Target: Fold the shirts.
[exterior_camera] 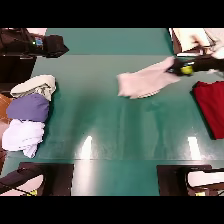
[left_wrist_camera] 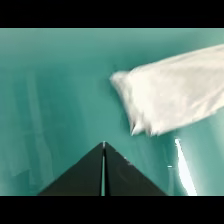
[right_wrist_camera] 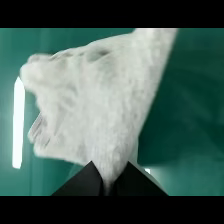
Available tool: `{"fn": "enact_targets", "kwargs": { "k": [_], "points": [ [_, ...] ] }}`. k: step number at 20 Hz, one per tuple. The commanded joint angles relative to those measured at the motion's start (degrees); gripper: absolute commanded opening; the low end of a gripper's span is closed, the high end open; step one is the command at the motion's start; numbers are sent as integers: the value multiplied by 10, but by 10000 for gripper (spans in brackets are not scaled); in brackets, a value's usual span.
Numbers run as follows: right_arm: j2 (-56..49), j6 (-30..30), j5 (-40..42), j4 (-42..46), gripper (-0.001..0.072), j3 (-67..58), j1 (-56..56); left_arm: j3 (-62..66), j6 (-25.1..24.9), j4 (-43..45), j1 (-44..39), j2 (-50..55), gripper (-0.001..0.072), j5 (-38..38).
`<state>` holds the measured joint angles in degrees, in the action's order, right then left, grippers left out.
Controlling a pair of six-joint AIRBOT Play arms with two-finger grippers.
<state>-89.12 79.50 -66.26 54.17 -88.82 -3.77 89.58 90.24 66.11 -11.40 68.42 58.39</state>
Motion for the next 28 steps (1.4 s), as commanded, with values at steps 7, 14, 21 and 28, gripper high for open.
{"fn": "enact_targets", "kwargs": {
  "k": [7,14,21,28],
  "points": [
    [45,17,23,28,12,-2,-280,0,-2,4,-67,0,20,-50],
    [46,17,11,25,12,-86,-295,0,-2,10,-67,0,20,-49],
    [55,30,-103,45,13,-156,-329,0,-2,10,-67,0,20,-48],
    [145,30,-117,165,13,38,-378,0,-3,10,-67,0,20,-48]
  ]
}}
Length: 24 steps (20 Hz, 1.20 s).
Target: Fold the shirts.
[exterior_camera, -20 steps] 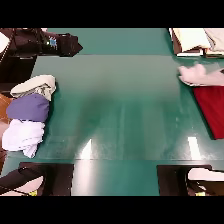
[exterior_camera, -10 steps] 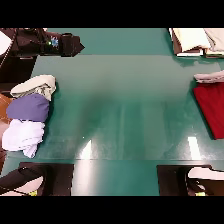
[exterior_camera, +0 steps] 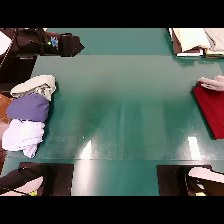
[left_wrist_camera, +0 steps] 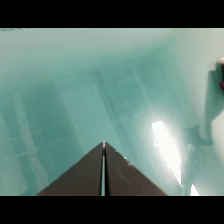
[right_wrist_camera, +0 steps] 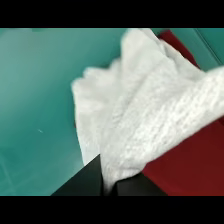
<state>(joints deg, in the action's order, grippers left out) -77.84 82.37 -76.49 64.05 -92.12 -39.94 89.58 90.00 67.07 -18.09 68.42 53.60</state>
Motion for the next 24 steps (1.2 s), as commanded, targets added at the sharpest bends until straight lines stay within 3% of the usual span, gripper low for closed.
{"fn": "enact_targets", "kwargs": {
  "k": [1,2,3,4,5,8,10,13,15,17,19,20,22,24],
  "points": [
    [45,1,-18,86,14,103,-21,0,-1,0,0,0,21,0],
    [58,1,-17,108,34,136,-28,0,-5,0,0,0,20,0],
    [69,1,-17,125,226,165,-37,0,-5,0,0,0,20,0],
    [77,1,-17,139,547,189,-47,0,-5,0,0,0,20,0],
    [83,2,-17,140,715,207,-60,0,-5,0,0,0,21,0],
    [107,16,-19,119,695,218,-74,0,-4,0,0,0,20,0],
    [132,16,-5,51,695,218,-50,0,-4,0,0,0,21,-1],
    [171,15,18,-31,695,218,42,0,-4,0,0,0,21,6],
    [192,15,31,-30,691,219,134,0,-4,-3,0,0,21,1],
    [205,15,33,-29,537,219,226,0,-4,-3,0,0,21,-14],
    [214,15,43,-28,501,218,313,0,-4,-3,0,0,21,-24],
    [219,15,51,-28,421,219,354,0,-4,-3,0,0,21,-27],
    [230,15,66,-25,33,218,419,0,-4,-3,0,0,21,-35],
    [239,11,72,-25,14,218,464,0,-4,-3,0,0,21,-42]
  ]
}}
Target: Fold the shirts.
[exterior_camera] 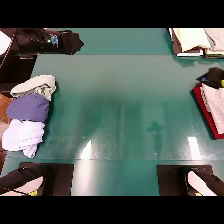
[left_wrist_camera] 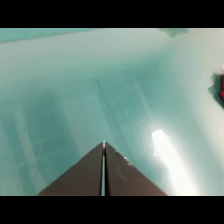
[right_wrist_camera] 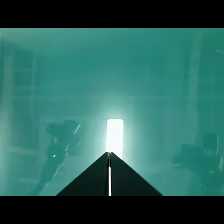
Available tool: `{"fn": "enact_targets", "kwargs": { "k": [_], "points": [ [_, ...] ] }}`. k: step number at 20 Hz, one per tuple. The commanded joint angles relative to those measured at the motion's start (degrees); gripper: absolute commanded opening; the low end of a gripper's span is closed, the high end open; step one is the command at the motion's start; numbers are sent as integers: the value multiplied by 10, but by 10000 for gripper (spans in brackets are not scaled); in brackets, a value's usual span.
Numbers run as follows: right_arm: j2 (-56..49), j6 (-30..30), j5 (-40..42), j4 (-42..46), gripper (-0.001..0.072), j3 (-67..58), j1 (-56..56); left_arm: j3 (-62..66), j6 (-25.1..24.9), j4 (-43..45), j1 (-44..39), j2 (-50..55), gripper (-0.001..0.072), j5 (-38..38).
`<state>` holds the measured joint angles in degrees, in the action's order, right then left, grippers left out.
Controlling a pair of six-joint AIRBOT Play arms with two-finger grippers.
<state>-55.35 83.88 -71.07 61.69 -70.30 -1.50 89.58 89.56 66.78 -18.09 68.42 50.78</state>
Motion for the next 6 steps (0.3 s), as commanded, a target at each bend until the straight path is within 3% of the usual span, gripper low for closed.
{"fn": "enact_targets", "kwargs": {
  "k": [1,6],
  "points": [
    [18,-4,19,-1,14,0,94,0,0,0,0,0,21,-13],
    [21,-3,19,-6,14,0,112,0,0,0,0,0,21,-13]
  ]
}}
